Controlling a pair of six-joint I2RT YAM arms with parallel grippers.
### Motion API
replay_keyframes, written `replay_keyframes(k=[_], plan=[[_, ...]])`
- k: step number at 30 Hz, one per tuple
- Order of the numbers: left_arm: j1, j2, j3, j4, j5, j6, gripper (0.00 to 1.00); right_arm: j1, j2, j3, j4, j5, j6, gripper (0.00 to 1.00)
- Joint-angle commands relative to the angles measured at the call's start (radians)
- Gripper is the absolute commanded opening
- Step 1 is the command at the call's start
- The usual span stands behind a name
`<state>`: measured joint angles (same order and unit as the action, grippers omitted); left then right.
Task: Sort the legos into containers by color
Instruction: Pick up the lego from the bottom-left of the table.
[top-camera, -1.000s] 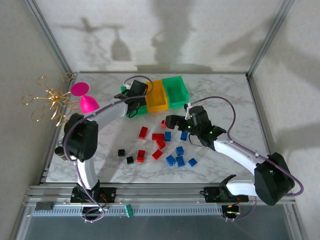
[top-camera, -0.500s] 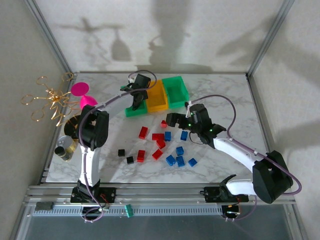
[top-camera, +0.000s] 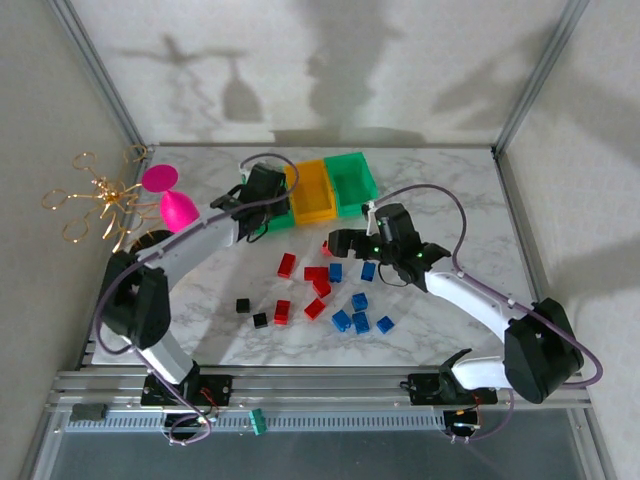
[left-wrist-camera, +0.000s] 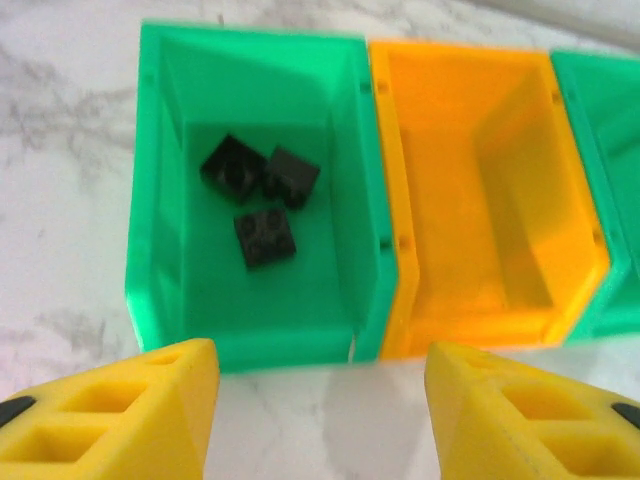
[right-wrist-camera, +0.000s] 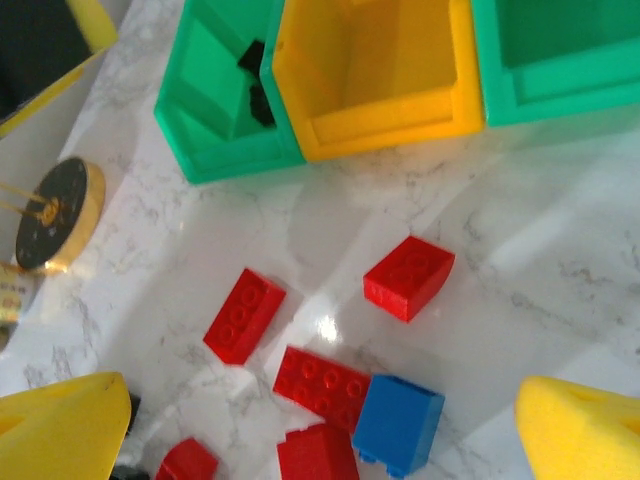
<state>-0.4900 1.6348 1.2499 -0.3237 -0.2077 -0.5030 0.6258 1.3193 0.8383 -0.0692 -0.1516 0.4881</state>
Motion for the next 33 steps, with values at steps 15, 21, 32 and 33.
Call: replay_keyframes(k=[15,21,32,33], plan=[[-0.039,-0.493,-0.513,-0.192,0.012,-0.198,0.63,0.23,0.03,-0.092,0.06,0.037,0.103,0.99],[-0.039,-0.55,-0.634,-0.19,0.032,-0.249,0.65,0.276,0.069,-0.09,0.089,0.048,0.129,0.99],[-0.057,-0.522,-0.716,-0.162,0.099,-0.3,0.64,0.289,0.09,-0.079,0.093,0.066,0.116,0.99],[-0.067,-0.512,-0.718,-0.16,0.104,-0.307,0.64,0.29,0.094,-0.079,0.095,0.066,0.116,0.99]])
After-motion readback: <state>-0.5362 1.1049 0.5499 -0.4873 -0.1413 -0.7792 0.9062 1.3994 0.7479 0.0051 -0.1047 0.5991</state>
